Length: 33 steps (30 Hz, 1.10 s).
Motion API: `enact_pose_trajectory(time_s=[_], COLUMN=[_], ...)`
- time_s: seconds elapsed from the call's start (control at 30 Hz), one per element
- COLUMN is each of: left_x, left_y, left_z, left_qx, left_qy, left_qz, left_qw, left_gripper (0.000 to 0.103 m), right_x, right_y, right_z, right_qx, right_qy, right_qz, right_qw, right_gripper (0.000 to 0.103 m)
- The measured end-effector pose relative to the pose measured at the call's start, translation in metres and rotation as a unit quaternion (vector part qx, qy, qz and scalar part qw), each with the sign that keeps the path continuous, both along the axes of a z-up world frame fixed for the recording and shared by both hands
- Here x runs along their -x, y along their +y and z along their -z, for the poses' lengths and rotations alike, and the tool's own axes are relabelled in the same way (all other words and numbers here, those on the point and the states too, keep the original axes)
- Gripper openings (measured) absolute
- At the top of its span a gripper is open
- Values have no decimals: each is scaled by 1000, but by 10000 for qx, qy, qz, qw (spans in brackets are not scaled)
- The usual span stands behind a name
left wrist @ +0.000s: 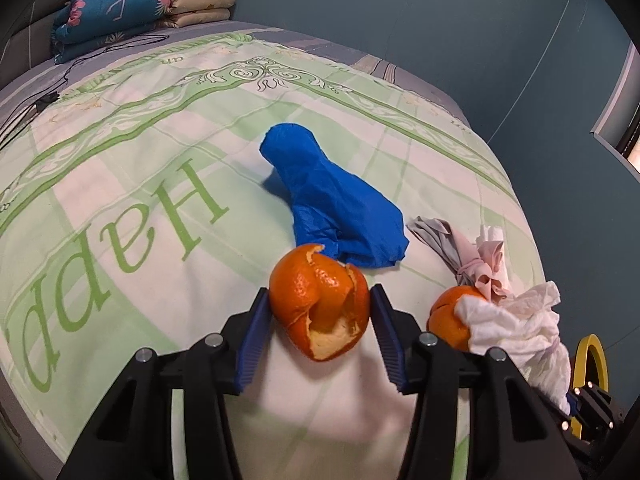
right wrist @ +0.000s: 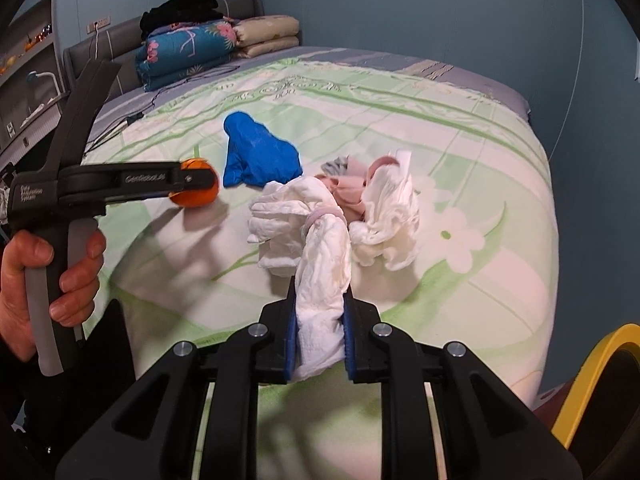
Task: Collect trash
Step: 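Grasp orange peel with left tool while right tool grasps white tissue, then carry the orange peel and white tissue over the bin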
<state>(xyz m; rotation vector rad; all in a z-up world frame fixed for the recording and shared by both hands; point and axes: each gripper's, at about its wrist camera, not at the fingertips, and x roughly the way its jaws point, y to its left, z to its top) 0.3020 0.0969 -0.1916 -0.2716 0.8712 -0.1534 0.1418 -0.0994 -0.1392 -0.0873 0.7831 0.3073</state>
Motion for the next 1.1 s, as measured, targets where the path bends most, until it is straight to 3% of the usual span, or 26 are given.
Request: enact_pose_trajectory(time_s=[0.47,1.1], left_x=[38,59], left_y=[18,21], left_z=[-25,-41], left_qx=[-31,30], left_qy=[-196,-326], left_qz=[-125,-197], left_qw=[9997,9993], left_gripper=[47,47], right_x=[19,39], right_y=[-18,-32], right_z=[-28,-56], right_qx=[-142,-252], right_qy=[-235,-558], right_qz=[264,377], right_qw=[9993,9974], right_gripper=[17,17])
